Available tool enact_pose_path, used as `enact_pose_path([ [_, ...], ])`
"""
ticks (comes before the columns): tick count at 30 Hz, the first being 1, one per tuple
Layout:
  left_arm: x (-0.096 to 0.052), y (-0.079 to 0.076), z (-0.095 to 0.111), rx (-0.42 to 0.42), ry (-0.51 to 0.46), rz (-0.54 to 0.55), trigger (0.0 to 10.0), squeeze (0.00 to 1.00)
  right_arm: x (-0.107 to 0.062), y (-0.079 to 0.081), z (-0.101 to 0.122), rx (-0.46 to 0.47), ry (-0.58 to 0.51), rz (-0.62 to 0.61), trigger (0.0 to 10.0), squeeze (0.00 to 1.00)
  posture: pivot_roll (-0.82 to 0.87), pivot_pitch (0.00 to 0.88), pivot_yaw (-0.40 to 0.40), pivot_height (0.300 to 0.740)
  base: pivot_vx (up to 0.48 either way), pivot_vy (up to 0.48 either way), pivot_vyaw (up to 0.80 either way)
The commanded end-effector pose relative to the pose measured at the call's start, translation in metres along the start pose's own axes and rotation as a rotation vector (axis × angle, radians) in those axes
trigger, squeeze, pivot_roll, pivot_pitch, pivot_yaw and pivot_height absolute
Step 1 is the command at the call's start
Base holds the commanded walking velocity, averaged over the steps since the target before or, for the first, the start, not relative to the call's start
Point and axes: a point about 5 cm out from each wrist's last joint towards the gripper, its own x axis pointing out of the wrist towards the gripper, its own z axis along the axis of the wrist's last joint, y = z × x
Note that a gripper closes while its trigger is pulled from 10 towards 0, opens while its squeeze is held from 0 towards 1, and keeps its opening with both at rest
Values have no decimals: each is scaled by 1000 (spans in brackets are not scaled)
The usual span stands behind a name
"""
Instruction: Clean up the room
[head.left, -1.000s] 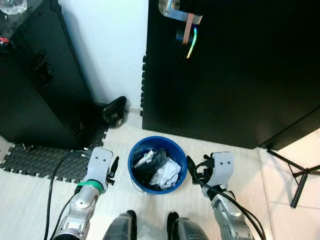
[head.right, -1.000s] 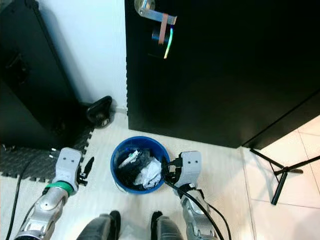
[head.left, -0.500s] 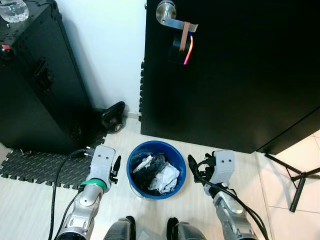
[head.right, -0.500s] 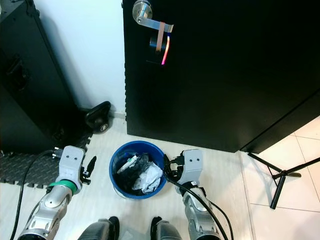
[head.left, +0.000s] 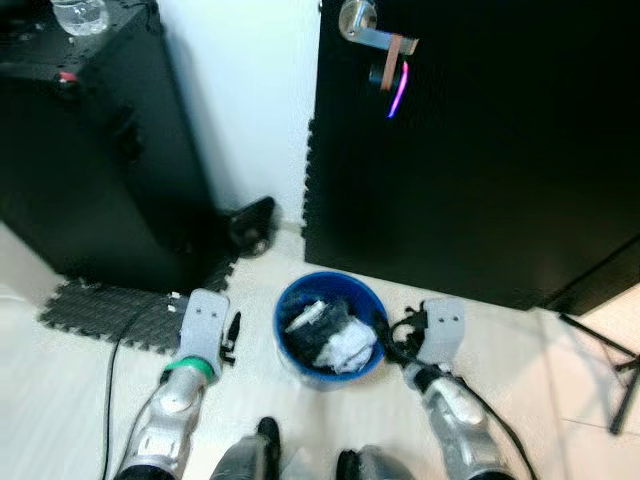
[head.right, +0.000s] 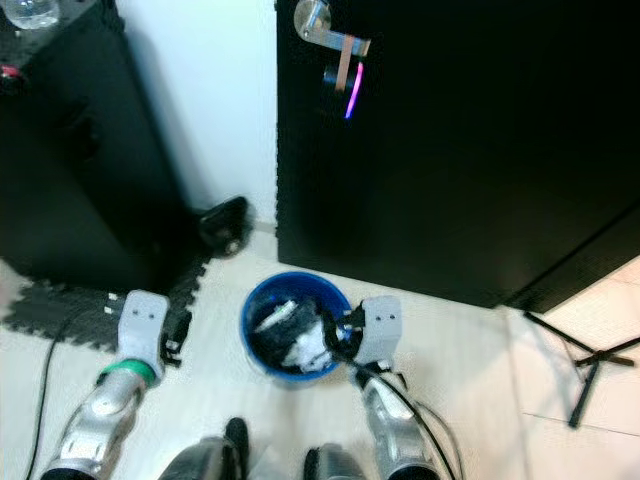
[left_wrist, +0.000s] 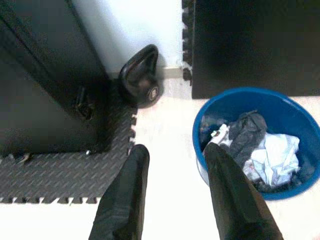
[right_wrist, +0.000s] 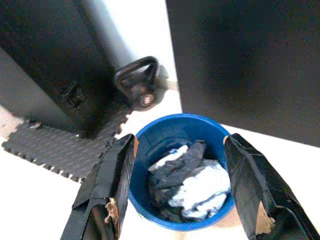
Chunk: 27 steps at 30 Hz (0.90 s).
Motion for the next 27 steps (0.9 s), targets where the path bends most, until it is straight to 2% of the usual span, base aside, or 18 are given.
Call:
enact_pose_path([
  [1,-2,-2,-8,-6,34,-6,10000,0,-6,-2,-9,25,31,-18,10000,0,31,121,-4,740,-300,0,0],
  [16,-1,-3,-9,0,43,-6,10000,0,-6,-2,-13,15,54,-6,10000,0,32,114,0,740,-300,0,0],
  [22,-6,-7,-32,93,148,-86,10000,0,-19,-22,-37,-9,175,-91,10000,0,40,95,2,740,-94,0,0],
  [24,-7,-12,-41,95,227,-145,10000,0,-27,-30,-47,-22,236,-126,10000,0,42,94,2,740,0,0,0],
  [27,-8,-18,-43,80,247,-197,10000,0,-36,-33,-60,-32,306,-144,10000,0,49,81,5,740,0,0,0],
])
